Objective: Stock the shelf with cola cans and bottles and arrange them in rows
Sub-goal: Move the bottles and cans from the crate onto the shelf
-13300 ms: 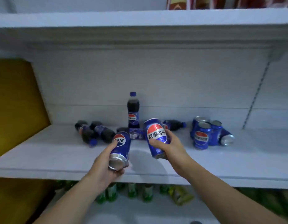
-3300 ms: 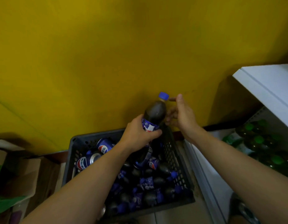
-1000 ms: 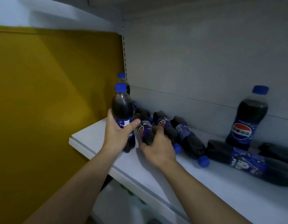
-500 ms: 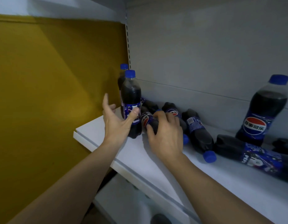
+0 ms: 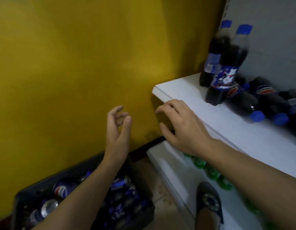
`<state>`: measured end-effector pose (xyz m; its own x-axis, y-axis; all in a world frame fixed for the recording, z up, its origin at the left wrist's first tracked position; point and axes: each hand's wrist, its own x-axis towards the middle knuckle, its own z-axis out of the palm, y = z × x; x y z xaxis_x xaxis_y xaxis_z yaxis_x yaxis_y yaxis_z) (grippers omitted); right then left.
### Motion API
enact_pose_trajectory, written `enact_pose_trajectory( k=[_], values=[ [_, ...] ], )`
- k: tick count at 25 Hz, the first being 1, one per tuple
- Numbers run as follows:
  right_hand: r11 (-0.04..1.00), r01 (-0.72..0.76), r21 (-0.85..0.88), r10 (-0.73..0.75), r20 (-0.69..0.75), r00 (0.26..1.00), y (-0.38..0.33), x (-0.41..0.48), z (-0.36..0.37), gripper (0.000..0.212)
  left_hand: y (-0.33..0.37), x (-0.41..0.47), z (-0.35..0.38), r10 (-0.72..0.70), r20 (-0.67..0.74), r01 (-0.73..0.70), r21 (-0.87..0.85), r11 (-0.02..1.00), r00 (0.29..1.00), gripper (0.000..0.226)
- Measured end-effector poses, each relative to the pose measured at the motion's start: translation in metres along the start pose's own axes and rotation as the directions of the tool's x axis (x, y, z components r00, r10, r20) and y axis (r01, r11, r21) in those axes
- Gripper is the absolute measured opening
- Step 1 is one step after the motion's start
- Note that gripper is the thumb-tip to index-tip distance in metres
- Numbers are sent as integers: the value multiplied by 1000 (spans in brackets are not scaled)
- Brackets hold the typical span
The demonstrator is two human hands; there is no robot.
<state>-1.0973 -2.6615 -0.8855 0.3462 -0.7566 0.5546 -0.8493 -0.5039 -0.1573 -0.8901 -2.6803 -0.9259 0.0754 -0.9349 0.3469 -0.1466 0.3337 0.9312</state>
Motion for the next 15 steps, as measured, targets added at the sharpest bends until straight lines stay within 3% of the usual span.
enact_pose_trajectory(
  k=[4,8,11,15],
  values=[
    [999,40,16,-43,286,957,-23,4,43,41,-16,-3,-76,-215,173,198,110,974,961,48],
    [996,2,93,-40,408,912,-53,24,80,44,-27,-5,-118,-164,318,7,444,896,934,39],
    [992,24,126,-81,472,878,-77,35,112,46,-36,-2,-137,-114,393,-135,552,823,913,35],
    [993,16,117,-78,550,832,-111,47,167,46,-48,6,-170,-37,252,-116,565,817,967,31]
  ],
)
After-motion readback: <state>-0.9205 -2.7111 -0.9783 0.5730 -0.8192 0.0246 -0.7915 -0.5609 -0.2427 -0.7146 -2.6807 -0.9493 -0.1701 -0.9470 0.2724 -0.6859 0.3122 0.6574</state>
